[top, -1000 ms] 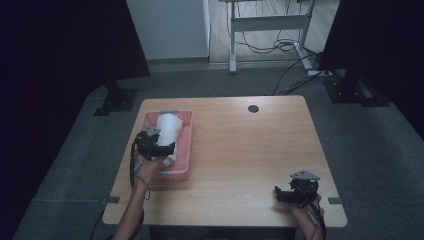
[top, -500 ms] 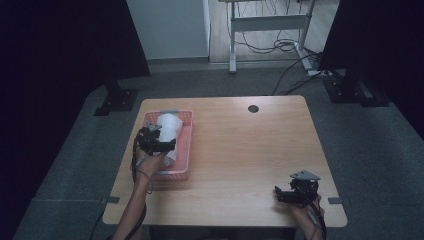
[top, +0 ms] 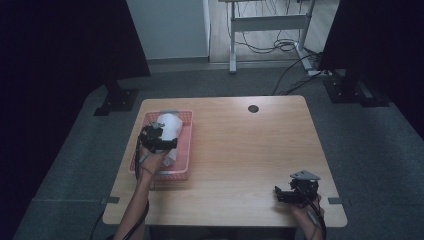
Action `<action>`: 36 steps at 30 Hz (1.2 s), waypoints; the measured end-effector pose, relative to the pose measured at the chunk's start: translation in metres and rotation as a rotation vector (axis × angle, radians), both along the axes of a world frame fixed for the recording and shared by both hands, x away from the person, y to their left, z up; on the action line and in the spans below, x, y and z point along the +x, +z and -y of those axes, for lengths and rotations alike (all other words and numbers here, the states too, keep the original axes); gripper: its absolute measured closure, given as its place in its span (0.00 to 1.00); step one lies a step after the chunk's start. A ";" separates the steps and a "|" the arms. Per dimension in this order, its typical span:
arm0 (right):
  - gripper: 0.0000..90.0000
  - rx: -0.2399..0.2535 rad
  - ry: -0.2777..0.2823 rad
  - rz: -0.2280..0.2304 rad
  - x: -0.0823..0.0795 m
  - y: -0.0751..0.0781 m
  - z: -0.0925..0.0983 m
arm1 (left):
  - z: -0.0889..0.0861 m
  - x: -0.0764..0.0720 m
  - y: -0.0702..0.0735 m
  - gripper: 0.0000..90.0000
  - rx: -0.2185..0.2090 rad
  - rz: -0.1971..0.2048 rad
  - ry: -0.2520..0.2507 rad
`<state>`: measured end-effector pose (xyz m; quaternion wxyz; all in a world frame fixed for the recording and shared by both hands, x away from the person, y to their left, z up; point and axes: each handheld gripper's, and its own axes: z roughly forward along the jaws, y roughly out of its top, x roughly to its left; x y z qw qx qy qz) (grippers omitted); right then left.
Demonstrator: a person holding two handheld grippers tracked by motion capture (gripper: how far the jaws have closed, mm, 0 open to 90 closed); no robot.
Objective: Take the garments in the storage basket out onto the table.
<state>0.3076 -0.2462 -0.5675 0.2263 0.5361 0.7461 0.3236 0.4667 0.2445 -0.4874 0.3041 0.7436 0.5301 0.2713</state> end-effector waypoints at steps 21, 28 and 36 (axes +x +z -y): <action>0.01 0.000 0.000 0.000 0.000 0.000 0.000 | 0.003 0.020 -0.016 0.08 0.018 -0.097 0.028; 0.01 0.000 0.000 0.000 0.000 0.000 0.000 | 0.004 0.023 -0.017 0.15 0.015 -0.130 0.034; 0.01 0.000 0.000 0.000 0.000 0.000 0.000 | 0.004 0.020 -0.012 0.34 0.021 -0.142 0.060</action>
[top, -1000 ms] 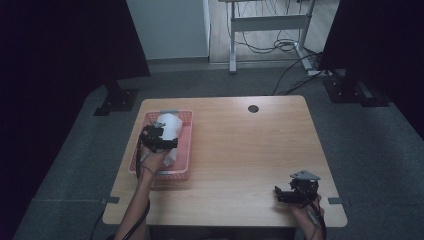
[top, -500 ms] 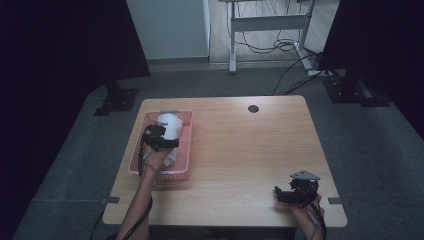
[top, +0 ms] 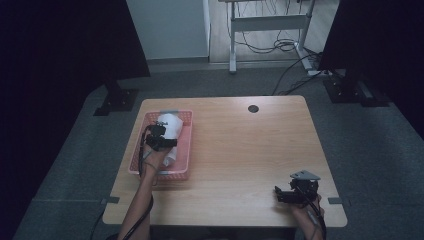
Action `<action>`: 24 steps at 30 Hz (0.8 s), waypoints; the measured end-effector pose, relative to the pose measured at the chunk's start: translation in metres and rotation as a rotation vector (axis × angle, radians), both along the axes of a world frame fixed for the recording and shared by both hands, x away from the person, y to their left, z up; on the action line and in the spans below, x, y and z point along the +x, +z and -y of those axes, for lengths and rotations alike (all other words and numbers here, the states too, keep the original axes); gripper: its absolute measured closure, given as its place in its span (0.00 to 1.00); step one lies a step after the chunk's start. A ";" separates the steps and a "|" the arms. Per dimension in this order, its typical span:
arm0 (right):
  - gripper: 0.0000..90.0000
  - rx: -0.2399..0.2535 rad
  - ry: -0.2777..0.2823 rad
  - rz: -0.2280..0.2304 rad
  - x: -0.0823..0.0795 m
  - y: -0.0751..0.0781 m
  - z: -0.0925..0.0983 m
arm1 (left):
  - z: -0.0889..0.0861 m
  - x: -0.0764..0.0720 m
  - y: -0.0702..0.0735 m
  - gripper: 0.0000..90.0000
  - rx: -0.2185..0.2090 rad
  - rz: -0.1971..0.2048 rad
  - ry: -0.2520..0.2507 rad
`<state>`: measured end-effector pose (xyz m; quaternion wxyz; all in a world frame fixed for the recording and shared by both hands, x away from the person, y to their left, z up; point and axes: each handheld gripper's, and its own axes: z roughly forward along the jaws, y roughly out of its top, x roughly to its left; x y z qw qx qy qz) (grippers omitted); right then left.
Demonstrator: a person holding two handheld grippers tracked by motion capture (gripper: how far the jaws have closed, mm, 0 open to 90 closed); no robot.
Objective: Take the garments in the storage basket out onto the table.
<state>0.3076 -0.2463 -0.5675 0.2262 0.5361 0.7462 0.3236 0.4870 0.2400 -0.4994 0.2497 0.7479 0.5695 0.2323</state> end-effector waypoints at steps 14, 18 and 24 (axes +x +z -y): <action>0.01 0.000 0.000 0.000 0.000 0.000 0.000 | -0.005 -0.003 0.008 0.45 -0.013 0.001 0.023; 0.01 0.000 0.000 0.000 0.000 0.000 0.000 | -0.006 -0.004 0.011 0.45 -0.015 0.011 0.034; 0.01 0.000 0.000 0.000 0.000 0.000 0.000 | -0.006 -0.005 0.016 0.45 -0.023 0.026 0.042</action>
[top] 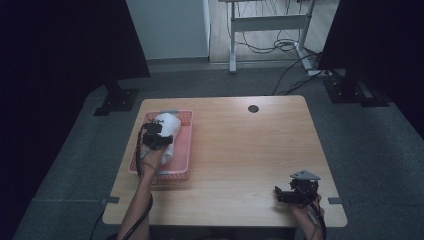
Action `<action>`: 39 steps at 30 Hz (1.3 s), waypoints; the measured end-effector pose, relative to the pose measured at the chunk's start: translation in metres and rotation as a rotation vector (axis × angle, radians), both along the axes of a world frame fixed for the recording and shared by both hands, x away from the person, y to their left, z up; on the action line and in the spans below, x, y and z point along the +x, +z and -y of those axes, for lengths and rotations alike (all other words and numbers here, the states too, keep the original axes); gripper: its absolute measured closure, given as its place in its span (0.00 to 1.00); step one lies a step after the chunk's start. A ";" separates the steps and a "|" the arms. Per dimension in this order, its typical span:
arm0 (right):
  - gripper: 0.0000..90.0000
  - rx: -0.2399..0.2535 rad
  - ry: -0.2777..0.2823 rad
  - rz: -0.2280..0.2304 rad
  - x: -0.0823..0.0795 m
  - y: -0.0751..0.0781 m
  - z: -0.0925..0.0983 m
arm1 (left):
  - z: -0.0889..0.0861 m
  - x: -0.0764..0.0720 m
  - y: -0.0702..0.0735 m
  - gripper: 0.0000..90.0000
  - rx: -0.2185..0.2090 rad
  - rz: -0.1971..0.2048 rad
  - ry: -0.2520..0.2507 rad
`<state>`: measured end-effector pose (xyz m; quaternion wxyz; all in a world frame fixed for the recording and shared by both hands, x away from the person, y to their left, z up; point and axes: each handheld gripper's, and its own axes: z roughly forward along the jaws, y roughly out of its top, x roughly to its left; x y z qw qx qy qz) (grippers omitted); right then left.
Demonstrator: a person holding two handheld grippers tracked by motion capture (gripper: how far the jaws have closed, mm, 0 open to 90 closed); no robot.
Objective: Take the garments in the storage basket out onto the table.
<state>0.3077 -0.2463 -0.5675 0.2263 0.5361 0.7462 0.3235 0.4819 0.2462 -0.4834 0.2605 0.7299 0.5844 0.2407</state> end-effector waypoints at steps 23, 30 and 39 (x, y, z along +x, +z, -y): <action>0.01 0.000 0.000 0.000 0.000 0.000 0.000 | -0.001 -0.016 0.030 0.45 -0.037 0.058 -0.004; 0.01 0.000 0.001 -0.001 0.000 0.000 0.000 | 0.000 -0.022 0.038 0.45 -0.050 0.076 -0.007; 0.01 -0.001 0.008 0.000 0.001 0.000 0.000 | 0.005 -0.028 0.048 0.45 -0.058 0.089 -0.010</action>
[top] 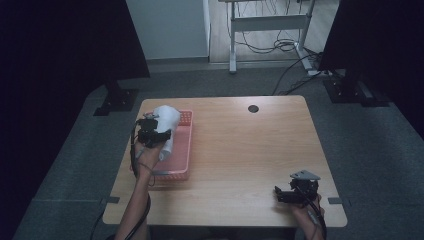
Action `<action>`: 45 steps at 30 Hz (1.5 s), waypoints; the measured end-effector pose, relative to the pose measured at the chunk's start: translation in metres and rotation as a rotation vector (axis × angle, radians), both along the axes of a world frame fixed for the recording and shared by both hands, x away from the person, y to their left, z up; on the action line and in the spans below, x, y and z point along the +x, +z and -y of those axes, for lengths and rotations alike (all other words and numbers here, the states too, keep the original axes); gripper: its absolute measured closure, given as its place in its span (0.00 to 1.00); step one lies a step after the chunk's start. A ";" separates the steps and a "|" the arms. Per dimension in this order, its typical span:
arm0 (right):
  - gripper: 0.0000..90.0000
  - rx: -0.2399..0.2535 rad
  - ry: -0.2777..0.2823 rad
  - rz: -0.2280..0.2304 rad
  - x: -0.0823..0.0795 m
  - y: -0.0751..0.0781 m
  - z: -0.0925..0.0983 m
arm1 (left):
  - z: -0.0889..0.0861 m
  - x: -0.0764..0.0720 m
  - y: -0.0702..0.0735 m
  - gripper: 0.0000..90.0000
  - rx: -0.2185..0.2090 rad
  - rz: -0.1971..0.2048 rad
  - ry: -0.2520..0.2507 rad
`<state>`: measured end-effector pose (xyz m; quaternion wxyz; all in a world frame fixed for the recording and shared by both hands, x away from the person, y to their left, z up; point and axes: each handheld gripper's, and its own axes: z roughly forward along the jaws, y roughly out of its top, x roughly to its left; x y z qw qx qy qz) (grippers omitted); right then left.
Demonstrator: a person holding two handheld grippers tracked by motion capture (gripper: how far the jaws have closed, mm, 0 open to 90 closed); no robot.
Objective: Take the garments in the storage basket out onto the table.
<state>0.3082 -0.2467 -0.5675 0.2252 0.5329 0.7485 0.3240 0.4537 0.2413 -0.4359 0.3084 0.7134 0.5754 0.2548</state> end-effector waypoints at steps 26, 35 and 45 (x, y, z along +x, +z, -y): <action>0.00 0.000 0.008 0.000 0.000 0.000 0.001 | 0.042 -0.013 0.021 0.45 -0.035 0.046 -0.049; 0.00 0.000 0.011 0.000 0.000 0.000 0.001 | 0.063 -0.015 0.024 0.45 -0.043 0.058 -0.073; 0.00 0.000 0.013 0.000 0.000 0.000 0.001 | 0.088 -0.015 0.028 0.45 -0.064 0.077 -0.102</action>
